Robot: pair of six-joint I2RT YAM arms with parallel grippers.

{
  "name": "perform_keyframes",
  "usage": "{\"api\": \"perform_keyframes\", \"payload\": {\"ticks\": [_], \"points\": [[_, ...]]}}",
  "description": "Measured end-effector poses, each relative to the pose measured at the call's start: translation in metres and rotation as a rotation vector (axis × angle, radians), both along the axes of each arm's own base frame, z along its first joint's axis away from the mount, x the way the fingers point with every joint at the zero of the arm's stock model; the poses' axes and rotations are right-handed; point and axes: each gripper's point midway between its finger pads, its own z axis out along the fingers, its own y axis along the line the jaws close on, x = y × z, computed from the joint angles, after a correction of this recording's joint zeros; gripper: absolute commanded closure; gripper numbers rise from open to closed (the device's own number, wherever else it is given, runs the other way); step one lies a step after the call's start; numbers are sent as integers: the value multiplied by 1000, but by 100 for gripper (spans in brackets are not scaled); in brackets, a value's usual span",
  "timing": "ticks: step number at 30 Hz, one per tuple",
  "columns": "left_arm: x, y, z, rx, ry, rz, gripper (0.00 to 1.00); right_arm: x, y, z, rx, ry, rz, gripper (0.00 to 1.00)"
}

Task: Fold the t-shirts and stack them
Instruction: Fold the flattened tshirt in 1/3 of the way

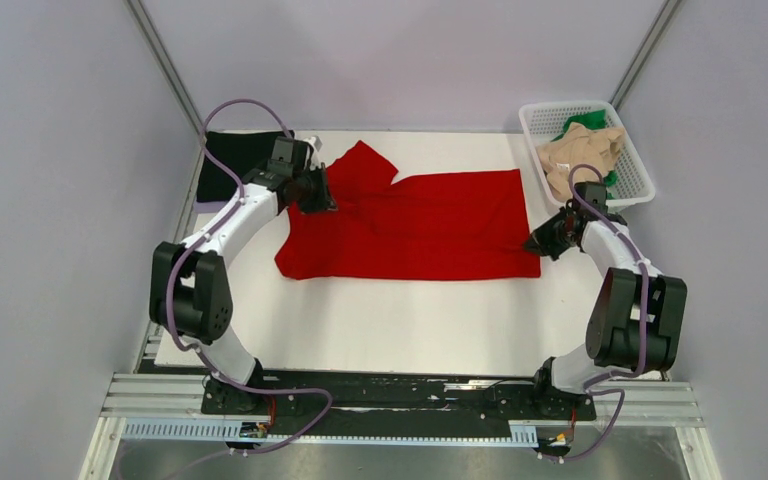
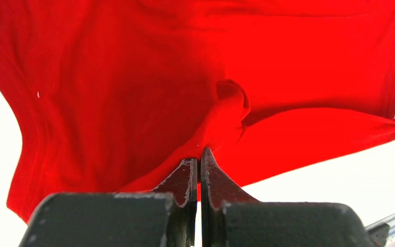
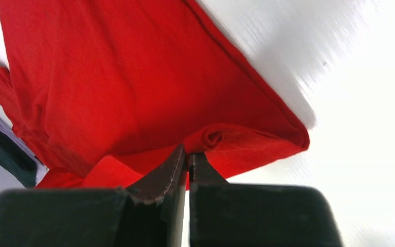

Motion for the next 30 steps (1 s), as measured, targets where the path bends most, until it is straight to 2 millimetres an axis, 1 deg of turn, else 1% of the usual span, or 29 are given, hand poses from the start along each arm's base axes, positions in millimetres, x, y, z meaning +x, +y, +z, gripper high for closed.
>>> {"api": "perform_keyframes", "payload": {"ticks": [1,2,3,4,5,6,7,8,10,11,12,13,15,17,18,20,23,24,26,27,28,30], "points": [[6,1,-5,10,-1,-4,93,3,-1,-2,-1,-1,1,95],[11,1,-9,16,-3,-6,85,5,-1,-3,-2,-1,1,93],[17,2,-14,25,-3,-9,80,8,-2,-5,-6,0,0,90],[23,4,-19,34,-7,-10,65,10,-4,-7,-12,0,-3,85],[29,4,-24,41,-5,-10,54,13,-5,-10,-20,2,-6,76],[38,6,-28,49,-6,-7,33,15,-8,-12,-30,3,-11,66],[49,7,-33,54,-9,-2,17,18,-10,-12,-40,3,-16,55],[60,9,-35,63,-17,1,4,21,-12,-13,-49,2,-21,47],[84,13,-37,63,-30,19,1,27,-15,-11,-76,-14,-22,33],[97,16,-37,57,-37,32,0,30,-15,-8,-89,-24,-19,27],[106,18,-36,54,-46,40,0,32,-15,-7,-101,-31,-18,22],[112,19,-35,48,-54,44,0,34,-14,-5,-119,-41,-5,14],[114,22,-34,36,-56,48,0,34,-8,-1,-135,-53,15,1],[112,24,-31,21,-59,53,0,32,4,6,-152,-78,52,0],[106,24,-31,13,-56,55,0,30,11,10,-159,-93,76,0],[85,23,-33,-4,-32,55,0,25,25,15,-170,-115,123,0],[42,19,-36,-35,0,48,0,16,54,14,-185,-130,228,0],[29,17,-36,-50,11,45,0,14,65,11,-185,-130,268,0],[9,14,-38,-74,24,37,0,13,82,3,-185,-126,334,0],[0,13,-42,-84,34,36,0,12,91,-4,-186,-118,370,0],[-6,12,-47,-90,47,33,0,12,97,-12,-188,-104,395,0],[-17,12,-65,-88,86,37,0,8,104,-29,-190,-63,428,0]]}}
